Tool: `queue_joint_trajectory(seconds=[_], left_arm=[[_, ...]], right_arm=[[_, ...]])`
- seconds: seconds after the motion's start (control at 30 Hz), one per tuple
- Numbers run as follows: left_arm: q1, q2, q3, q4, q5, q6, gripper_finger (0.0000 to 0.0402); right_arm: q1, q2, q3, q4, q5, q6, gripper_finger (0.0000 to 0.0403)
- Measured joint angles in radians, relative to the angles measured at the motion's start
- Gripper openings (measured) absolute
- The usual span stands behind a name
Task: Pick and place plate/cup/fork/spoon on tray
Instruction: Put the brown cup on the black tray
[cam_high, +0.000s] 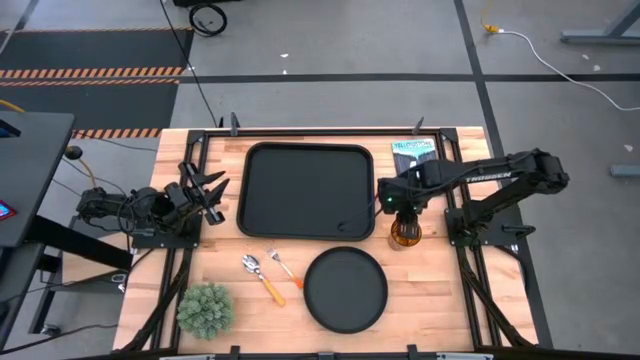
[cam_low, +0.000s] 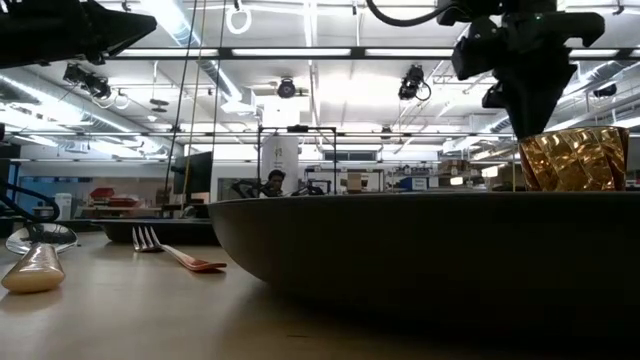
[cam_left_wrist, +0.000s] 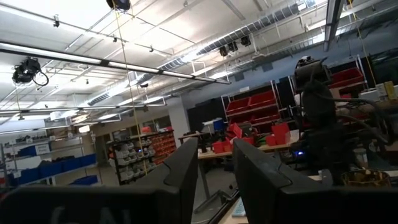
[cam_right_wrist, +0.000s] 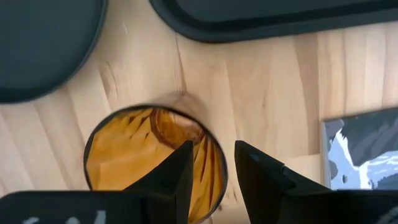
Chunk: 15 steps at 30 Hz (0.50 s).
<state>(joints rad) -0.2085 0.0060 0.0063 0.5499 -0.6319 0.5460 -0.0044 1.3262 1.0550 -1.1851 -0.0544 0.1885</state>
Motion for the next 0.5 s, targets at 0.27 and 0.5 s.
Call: queue_joint_trajectory(seconds=[0.27, 0.5], left_arm=[[0.0, 0.0, 0.0, 0.0, 0.0, -0.001, 0.011], [0.0, 0.0, 0.0, 0.0, 0.0, -0.001, 0.011]], right_arm=[[0.034, 0.005, -0.006, -0.028, 0.017, 0.025, 0.0124], [0.054, 0.04, -0.011, -0.029, 0.035, 0.026, 0.0123]])
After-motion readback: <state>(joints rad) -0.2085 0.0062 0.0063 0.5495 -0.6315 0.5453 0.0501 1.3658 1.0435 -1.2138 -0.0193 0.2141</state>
